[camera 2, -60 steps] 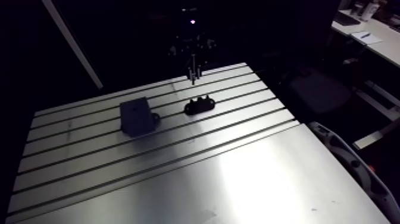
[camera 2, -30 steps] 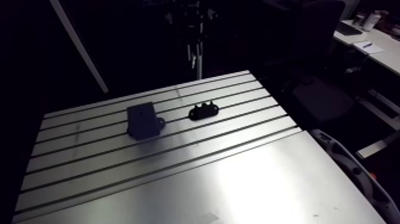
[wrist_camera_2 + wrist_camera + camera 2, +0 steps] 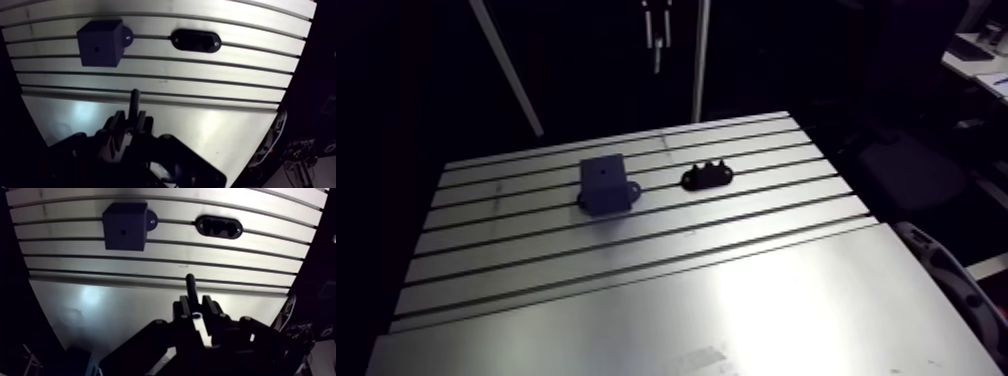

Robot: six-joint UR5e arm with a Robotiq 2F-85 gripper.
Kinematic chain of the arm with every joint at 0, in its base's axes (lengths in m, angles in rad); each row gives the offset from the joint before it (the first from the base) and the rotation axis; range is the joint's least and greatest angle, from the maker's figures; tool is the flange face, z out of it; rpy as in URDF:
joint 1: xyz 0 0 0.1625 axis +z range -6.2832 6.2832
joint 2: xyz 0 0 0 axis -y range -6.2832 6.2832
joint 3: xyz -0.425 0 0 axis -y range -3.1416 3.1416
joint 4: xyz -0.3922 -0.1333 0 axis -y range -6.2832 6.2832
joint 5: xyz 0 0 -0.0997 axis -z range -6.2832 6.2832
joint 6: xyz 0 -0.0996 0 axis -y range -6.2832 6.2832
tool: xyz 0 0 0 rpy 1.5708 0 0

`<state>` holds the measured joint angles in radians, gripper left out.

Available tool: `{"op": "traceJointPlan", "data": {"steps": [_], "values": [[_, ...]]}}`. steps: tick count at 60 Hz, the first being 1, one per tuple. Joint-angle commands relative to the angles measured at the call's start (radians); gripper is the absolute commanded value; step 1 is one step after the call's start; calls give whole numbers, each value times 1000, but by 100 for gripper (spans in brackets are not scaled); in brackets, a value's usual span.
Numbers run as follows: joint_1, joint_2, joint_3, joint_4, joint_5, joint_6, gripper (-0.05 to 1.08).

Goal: Pick up the M10 bolt and insert it into the hole until fully seated.

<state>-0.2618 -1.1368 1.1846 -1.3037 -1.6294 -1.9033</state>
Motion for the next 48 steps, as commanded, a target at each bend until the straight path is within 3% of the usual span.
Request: {"op": "traceJointPlan", "data": {"steps": [1, 16, 48], "values": [[64, 25, -42, 34, -3, 3, 108], [87, 50, -76, 84, -20, 8, 108], [167, 99, -75, 110, -27, 5, 108]]}}
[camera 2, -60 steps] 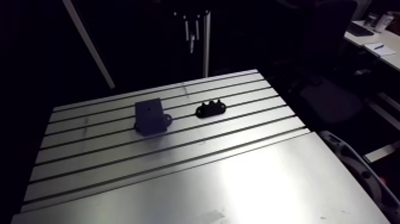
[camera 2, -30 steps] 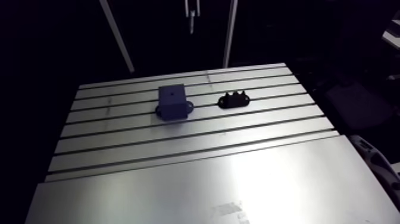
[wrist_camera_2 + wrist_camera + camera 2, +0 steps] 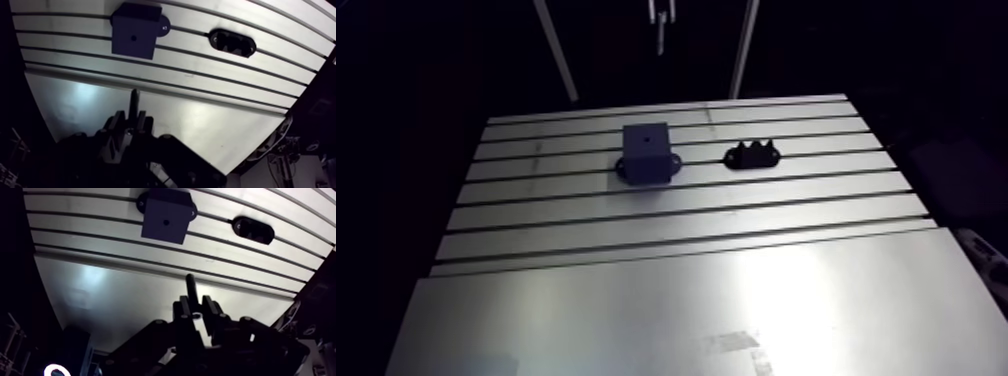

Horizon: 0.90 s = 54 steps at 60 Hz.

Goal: Pick up the M10 bolt and insert it into the hole until fully seated.

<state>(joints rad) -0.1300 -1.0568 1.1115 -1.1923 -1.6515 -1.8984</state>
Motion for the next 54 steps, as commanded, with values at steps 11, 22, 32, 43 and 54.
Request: {"op": "traceJointPlan", "data": {"steps": [11, 22, 32, 43, 54], "values": [[65, 25, 4, -12, -3, 11, 108], [79, 33, 12, -17, -7, 12, 108], [92, 34, 18, -26, -19, 18, 108], [101, 40, 23, -31, -41, 24, 108], [101, 54, 23, -40, -41, 26, 108]]}}
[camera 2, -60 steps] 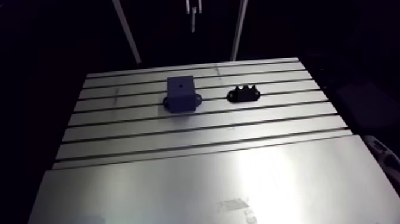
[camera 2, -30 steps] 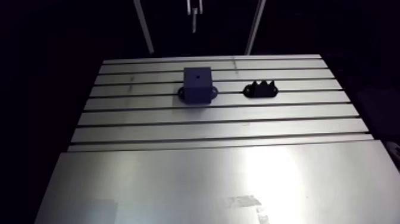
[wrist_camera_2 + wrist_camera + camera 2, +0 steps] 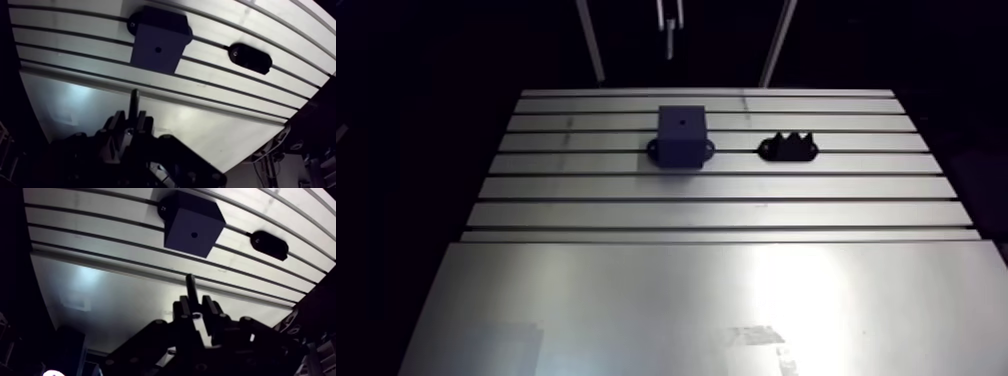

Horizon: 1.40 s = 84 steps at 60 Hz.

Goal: Pick up the M10 bolt and insert it into the hole until fully seated.

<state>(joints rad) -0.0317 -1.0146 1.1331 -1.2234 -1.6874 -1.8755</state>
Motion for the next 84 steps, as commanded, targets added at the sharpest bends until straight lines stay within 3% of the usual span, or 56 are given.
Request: {"op": "traceJointPlan", "data": {"steps": [1, 14, 22, 50, 84], "values": [[3, 12, 1, -9, -5, 3, 108], [3, 26, 4, -23, -5, 5, 108], [3, 34, 9, -31, -17, 6, 108], [0, 50, 32, -41, -28, 8, 108], [-8, 63, 36, -55, -33, 8, 108]]}}
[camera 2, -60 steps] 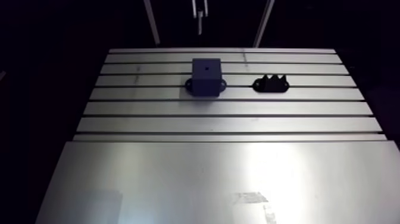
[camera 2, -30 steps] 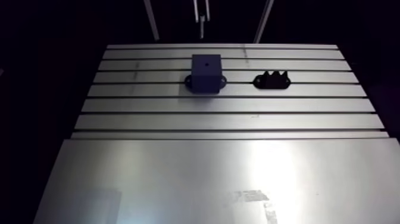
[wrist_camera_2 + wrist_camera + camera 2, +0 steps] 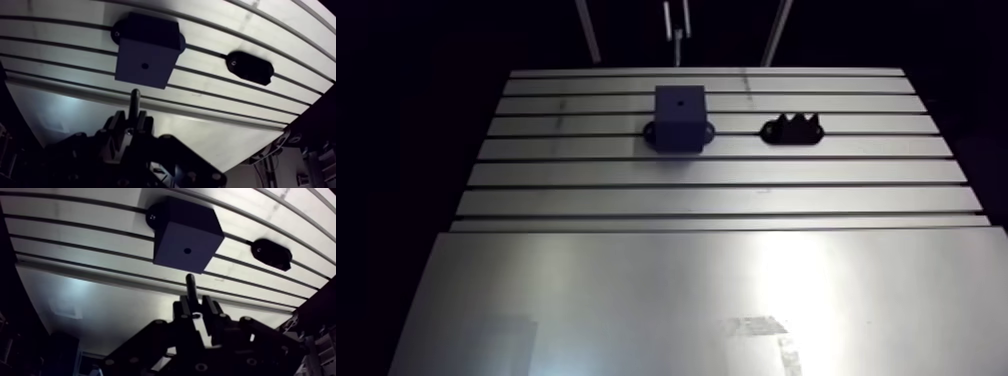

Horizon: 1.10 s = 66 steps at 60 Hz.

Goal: Pick up the M10 bolt and insert it into the hole until fully seated.

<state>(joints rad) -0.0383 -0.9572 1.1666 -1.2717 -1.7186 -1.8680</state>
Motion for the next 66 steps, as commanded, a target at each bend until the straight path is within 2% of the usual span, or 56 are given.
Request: {"op": "traceJointPlan", "data": {"steps": [1, 19, 66], "values": [[-2, 6, 3, -7, -2, 0, 108], [-2, 9, 27, -31, -2, 0, 108], [-3, 10, 50, -16, 2, -1, 108]]}}
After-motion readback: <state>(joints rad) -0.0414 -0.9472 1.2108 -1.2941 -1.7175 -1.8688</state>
